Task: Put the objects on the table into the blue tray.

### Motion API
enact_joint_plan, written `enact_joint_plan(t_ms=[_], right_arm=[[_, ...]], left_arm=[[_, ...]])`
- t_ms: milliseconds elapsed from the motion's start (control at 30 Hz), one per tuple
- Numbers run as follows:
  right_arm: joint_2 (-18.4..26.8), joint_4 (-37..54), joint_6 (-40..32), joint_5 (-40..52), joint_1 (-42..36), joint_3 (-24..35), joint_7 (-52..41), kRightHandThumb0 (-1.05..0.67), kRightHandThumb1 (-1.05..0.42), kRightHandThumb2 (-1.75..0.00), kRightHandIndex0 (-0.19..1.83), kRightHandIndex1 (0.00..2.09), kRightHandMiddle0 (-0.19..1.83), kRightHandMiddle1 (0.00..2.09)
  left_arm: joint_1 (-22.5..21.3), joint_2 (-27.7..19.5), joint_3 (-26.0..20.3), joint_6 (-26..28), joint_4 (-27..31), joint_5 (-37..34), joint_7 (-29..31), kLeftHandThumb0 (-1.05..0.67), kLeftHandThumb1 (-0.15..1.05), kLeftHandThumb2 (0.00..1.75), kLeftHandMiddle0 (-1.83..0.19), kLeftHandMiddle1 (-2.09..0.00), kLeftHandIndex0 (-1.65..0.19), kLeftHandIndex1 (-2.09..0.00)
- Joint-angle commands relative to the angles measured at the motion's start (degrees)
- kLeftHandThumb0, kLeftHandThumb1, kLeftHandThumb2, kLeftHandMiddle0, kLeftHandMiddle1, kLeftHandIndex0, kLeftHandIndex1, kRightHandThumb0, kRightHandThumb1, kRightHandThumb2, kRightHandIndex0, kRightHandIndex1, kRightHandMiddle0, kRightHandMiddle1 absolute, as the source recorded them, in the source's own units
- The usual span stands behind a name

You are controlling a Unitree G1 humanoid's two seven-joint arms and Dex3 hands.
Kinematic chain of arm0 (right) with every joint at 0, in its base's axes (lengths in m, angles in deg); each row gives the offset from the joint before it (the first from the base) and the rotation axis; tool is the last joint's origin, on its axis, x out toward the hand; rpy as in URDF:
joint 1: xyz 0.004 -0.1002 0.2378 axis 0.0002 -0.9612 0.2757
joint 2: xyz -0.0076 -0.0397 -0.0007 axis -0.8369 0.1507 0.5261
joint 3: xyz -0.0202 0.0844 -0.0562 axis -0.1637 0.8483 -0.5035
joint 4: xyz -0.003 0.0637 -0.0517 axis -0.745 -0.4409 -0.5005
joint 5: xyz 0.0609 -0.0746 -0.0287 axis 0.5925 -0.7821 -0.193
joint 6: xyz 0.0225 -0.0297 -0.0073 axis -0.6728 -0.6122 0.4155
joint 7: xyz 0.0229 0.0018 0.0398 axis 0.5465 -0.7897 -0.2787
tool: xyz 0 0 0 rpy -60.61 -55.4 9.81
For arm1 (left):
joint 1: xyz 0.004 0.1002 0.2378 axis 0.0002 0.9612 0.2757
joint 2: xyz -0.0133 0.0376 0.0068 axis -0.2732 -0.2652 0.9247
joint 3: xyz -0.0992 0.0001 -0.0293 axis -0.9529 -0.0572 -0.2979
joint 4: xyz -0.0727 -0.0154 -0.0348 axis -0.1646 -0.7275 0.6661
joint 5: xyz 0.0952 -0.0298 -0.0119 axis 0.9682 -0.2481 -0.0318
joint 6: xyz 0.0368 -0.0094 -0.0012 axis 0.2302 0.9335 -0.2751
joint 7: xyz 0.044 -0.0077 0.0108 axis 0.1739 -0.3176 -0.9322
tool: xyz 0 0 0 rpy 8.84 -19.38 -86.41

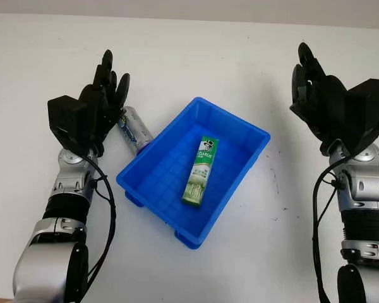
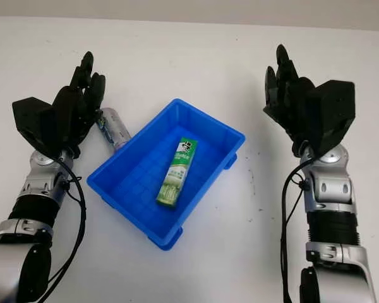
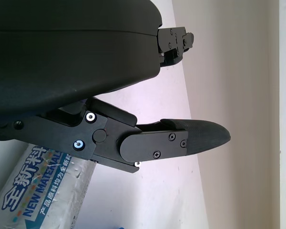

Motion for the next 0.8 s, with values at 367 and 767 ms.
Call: enact_joint_plan(t_ms=[367, 767], right_arm=[[-1.1, 1.4, -0.9, 0.7, -1.0, 0.1, 0.7, -0.77, -1.05, -0.77, -0.19, 0.00, -0.19, 0.00], [-1.1, 0.8, -0.2, 1.9, -1.1, 0.3, -0.5, -0.73, -1.05, -0.78, -0.19, 0.00, -0.19, 0.00]], left_arm=[[-8.8, -15.8, 2.9, -7.9, -6.6, 6.2, 10.3, -0.78, 1.05, 0.24, 0.05, -0.07, 0.03, -0.08], [-15.7, -29.2, 11.1, -12.6, -6.8, 14.2, 28.7, -0.57, 0.84, 0.04, 0.07, -0.05, 0.05, -0.04]])
